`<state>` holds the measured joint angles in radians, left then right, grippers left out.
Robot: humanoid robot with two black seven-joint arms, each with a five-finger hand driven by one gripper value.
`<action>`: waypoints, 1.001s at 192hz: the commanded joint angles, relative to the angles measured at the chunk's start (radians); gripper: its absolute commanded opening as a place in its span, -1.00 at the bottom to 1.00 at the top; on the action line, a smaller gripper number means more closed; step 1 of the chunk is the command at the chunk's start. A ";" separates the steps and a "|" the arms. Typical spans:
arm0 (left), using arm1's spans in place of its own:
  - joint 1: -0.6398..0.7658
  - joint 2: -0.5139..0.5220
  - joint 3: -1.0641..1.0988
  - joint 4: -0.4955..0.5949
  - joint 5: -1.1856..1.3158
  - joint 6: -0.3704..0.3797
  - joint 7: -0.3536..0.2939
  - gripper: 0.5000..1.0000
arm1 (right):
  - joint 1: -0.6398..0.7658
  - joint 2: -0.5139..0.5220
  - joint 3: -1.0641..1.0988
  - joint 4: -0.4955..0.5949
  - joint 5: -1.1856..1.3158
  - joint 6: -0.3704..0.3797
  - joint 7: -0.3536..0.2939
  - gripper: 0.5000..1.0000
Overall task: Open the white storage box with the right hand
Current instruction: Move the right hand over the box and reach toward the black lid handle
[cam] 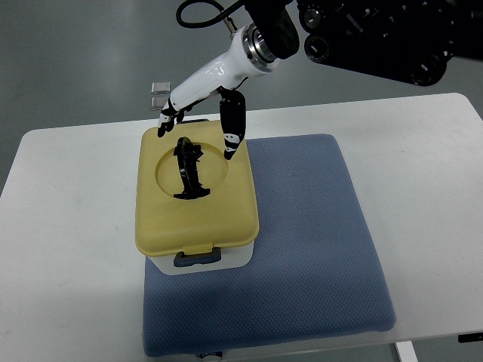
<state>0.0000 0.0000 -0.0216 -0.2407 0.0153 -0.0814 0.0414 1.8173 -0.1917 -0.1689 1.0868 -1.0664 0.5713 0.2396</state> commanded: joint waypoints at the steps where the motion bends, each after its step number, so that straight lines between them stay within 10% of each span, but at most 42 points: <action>1: 0.000 0.000 0.000 0.000 0.000 0.000 0.000 1.00 | -0.006 0.026 0.000 0.004 -0.001 -0.048 0.012 0.70; 192: 0.000 0.000 0.000 0.001 0.000 -0.001 0.000 1.00 | -0.099 0.087 -0.009 -0.013 -0.158 -0.242 0.020 0.67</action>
<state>-0.0002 0.0000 -0.0214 -0.2396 0.0153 -0.0826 0.0414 1.7279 -0.1090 -0.1776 1.0763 -1.2135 0.3497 0.2593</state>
